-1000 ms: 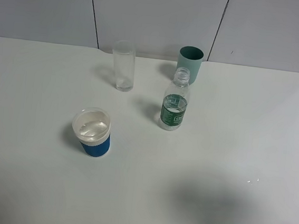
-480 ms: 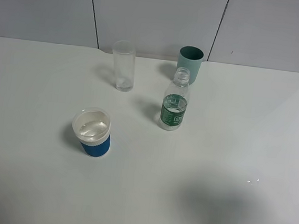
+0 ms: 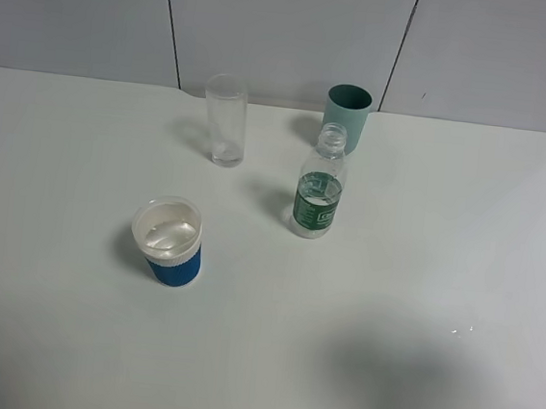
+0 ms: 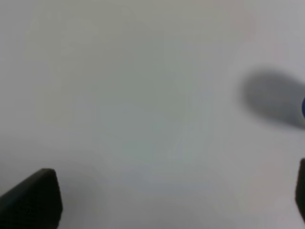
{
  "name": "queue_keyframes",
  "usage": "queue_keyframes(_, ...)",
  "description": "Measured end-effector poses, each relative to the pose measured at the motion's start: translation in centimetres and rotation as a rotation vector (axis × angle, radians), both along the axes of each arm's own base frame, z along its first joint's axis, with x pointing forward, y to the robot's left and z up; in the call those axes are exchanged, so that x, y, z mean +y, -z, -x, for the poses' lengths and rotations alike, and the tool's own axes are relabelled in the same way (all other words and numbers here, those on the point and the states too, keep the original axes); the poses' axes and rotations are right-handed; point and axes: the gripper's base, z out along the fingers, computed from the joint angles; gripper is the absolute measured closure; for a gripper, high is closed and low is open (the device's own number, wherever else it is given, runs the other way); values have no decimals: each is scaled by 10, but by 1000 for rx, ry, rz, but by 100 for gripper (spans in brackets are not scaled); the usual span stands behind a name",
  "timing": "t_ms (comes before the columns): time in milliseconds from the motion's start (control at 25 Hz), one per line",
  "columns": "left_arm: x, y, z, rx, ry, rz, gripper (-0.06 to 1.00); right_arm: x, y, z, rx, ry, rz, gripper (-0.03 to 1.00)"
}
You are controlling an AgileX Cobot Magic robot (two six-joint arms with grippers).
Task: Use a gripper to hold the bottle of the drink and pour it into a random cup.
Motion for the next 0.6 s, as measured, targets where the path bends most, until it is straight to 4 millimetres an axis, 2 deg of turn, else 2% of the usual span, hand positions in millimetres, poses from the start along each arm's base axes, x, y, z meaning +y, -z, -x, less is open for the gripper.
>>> queue_keyframes(600,0,0,0,0,0,0,-5,0,0,0,0,0,1,9)
